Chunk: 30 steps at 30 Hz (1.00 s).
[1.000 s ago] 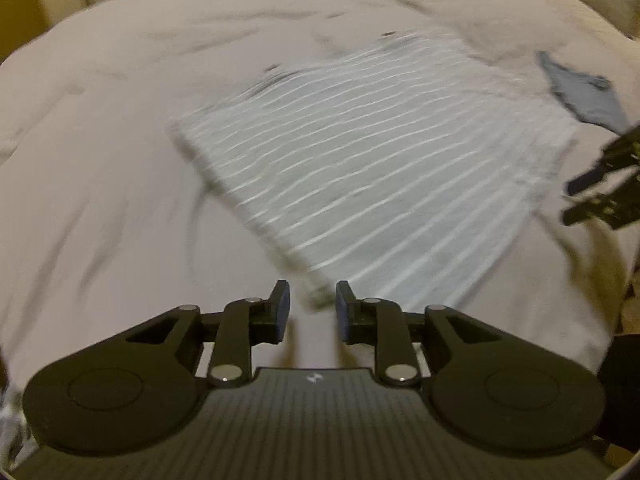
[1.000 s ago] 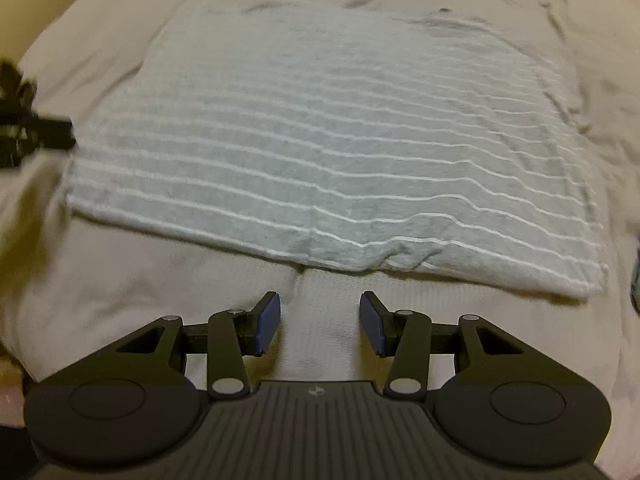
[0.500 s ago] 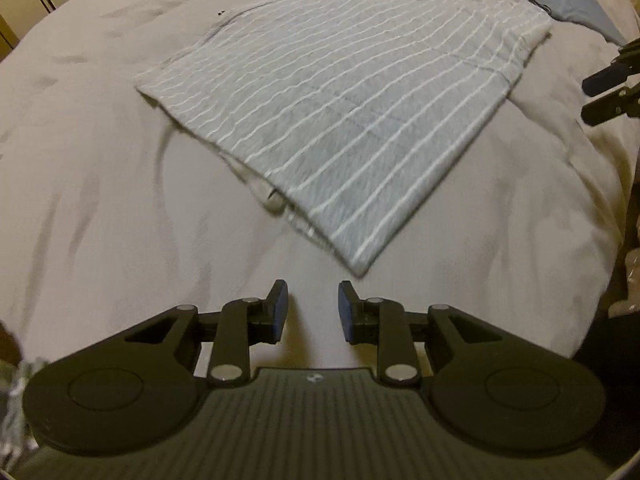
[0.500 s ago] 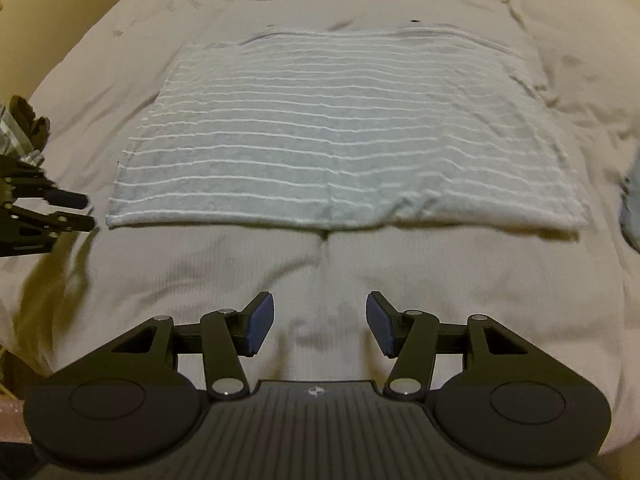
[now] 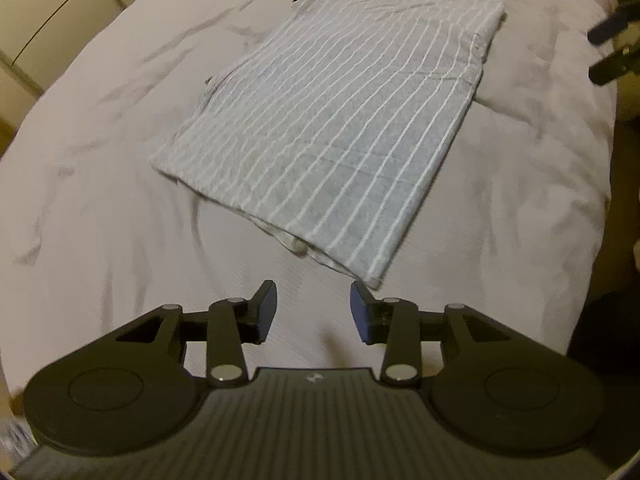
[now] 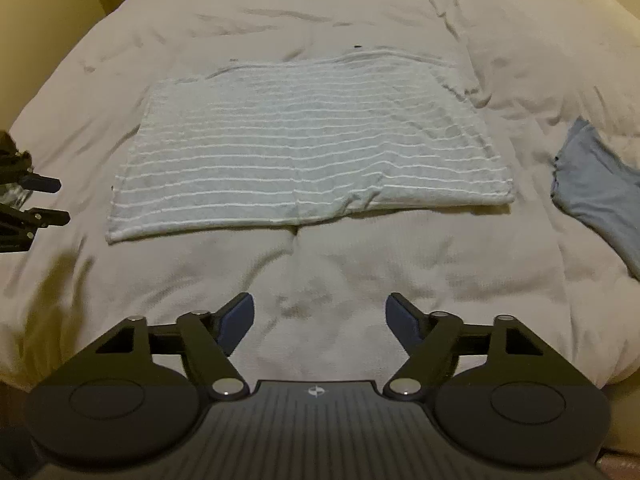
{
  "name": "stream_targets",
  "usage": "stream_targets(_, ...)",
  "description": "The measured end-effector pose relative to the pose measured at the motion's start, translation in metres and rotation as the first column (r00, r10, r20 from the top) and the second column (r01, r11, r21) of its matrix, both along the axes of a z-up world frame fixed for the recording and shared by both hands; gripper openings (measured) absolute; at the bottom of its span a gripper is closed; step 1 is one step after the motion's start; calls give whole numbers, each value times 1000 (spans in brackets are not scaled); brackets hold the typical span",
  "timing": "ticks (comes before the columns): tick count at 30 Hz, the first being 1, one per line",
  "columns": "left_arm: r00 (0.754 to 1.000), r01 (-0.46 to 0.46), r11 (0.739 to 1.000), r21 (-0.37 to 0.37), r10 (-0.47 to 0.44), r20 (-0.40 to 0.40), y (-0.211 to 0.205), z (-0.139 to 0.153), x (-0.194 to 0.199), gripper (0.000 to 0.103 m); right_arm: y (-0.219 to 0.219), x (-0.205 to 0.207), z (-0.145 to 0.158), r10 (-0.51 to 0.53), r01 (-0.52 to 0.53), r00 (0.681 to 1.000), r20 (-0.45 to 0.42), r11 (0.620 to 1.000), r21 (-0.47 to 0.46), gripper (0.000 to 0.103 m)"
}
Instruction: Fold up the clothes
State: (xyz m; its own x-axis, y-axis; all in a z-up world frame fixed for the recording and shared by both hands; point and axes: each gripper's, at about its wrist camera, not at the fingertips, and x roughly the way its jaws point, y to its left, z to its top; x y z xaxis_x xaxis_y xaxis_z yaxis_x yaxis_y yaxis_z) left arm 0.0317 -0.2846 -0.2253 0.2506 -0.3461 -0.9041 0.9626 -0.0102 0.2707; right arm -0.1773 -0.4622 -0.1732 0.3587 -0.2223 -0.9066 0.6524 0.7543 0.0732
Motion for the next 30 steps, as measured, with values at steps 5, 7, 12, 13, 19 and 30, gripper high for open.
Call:
stream_targets(5, 997, 77, 997, 2, -77, -4, -3, -11, 32, 44, 9, 17, -7, -61, 62, 998, -21, 998, 4, 76)
stream_targets(7, 994, 108, 994, 0, -108, -11, -3, -15, 46, 44, 9, 24, -10, -106, 106, 994, -33, 994, 4, 76)
stream_targets(12, 980, 200, 980, -8, -200, 10, 2, -22, 81, 50, 20, 54, -15, -161, 161, 985, -70, 987, 5, 76)
stream_targets(13, 972, 232, 973, -6, -232, 30, 4, -25, 88, 53, 26, 63, -16, -150, 150, 986, -79, 989, -4, 76)
stream_targets(19, 843, 499, 865, 40, -496, 207, 0, -56, 125, 54, 63, 124, -22, -51, 50, 996, -78, 999, -12, 76)
stream_targets(30, 363, 868, 483, 113, -775, 517, -42, -137, 163, 62, 104, 193, -40, 69, -77, 992, -109, 995, -70, 76)
